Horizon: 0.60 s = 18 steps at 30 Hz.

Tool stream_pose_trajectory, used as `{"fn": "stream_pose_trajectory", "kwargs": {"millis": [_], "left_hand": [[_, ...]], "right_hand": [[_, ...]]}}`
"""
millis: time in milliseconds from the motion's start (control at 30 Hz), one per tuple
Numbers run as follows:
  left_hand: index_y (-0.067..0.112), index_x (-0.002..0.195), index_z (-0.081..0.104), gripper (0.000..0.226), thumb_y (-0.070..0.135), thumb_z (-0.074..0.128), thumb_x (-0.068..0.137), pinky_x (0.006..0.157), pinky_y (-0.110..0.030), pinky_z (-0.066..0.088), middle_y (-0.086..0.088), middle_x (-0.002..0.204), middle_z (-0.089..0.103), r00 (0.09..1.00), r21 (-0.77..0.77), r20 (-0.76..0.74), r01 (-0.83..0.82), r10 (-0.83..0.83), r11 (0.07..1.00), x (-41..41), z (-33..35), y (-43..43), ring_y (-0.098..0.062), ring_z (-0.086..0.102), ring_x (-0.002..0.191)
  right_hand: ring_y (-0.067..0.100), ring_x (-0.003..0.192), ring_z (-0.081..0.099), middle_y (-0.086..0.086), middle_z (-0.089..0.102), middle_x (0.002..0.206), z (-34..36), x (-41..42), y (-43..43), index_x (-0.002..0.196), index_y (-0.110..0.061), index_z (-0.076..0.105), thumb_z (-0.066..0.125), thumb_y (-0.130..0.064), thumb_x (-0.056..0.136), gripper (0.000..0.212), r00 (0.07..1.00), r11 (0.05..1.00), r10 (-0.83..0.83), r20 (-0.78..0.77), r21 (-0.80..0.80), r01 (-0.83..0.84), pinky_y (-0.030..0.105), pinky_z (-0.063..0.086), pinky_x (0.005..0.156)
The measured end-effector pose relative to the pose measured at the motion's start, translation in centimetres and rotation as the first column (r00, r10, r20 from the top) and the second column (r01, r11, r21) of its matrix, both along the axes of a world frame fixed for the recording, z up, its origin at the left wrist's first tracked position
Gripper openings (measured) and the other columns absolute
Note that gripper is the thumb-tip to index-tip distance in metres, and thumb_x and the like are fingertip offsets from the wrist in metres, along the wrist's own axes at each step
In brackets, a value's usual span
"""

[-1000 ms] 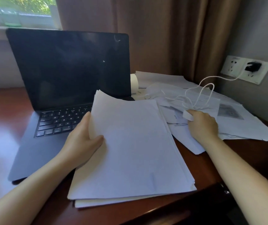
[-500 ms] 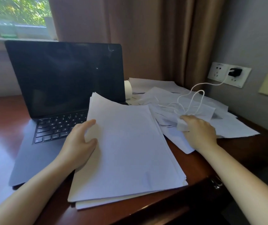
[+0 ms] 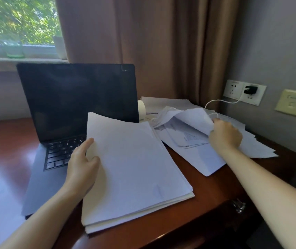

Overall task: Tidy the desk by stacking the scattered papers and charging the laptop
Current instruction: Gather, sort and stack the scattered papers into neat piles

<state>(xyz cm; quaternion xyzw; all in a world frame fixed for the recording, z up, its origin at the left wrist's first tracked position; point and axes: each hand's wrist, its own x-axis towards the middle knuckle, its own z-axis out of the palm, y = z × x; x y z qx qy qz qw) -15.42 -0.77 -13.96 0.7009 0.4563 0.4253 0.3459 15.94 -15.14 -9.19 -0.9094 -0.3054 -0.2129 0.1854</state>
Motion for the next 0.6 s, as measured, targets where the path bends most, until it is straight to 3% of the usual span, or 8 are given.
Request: {"fn": "stream_pose_trajectory", "kwargs": {"millis": [167,267,367,467,600], "left_hand": [[0.016,0.143,0.043,0.061,-0.003,0.048,0.084,0.106,-0.051,0.04,-0.005,0.145,0.044,1.0,-0.015,0.008,0.014,-0.014,1.0,0.0,0.2,-0.1,-0.029,0.05,0.124],[0.013,0.143,0.043,0.06,-0.004,0.049,0.085,0.108,-0.047,0.038,-0.007,0.144,0.044,1.0,-0.012,-0.004,0.01,-0.01,1.0,-0.1,0.2,0.0,-0.026,0.046,0.128],[0.01,0.143,0.043,0.059,-0.004,0.05,0.086,0.112,-0.039,0.033,-0.008,0.145,0.044,0.999,0.006,-0.037,0.016,-0.016,1.0,-0.1,0.1,0.2,-0.023,0.042,0.133],[0.008,0.143,0.042,0.058,-0.004,0.051,0.086,0.108,-0.029,0.03,-0.008,0.146,0.043,0.995,0.031,-0.089,0.044,-0.041,0.999,0.1,0.1,0.3,-0.021,0.039,0.135],[0.009,0.143,0.042,0.058,-0.001,0.051,0.087,0.104,-0.024,0.027,-0.009,0.146,0.042,0.988,0.034,-0.131,0.083,-0.078,0.996,0.3,-0.1,0.1,-0.021,0.038,0.136]], "right_hand": [[0.042,0.097,0.058,0.019,0.063,0.105,1.6,-1.7,1.0,0.113,-0.01,0.059,0.051,-0.006,0.09,0.025,0.999,0.98,0.052,0.016,0.189,-0.054,0.038,0.042,0.07],[0.042,0.097,0.058,0.018,0.063,0.106,2.4,-2.2,0.8,0.112,-0.009,0.059,0.05,-0.004,0.089,0.025,0.997,0.976,0.05,0.061,0.209,-0.062,0.04,0.045,0.072],[0.037,0.1,0.059,0.011,0.062,0.113,2.6,-2.7,-0.1,0.12,-0.014,0.055,0.05,-0.003,0.089,0.033,0.968,0.988,0.15,0.2,-0.064,-0.14,0.038,0.047,0.073],[0.029,0.107,0.059,0.004,0.059,0.118,2.0,-4.3,-1.1,0.124,-0.021,0.05,0.049,-0.008,0.091,0.035,0.942,0.894,0.281,0.182,-0.407,-0.188,0.035,0.047,0.077],[0.026,0.104,0.058,0.002,0.059,0.114,0.4,-6.4,-2.7,0.116,-0.02,0.052,0.048,-0.01,0.091,0.027,0.941,0.826,0.327,0.082,-0.509,-0.243,0.031,0.038,0.07]]}}
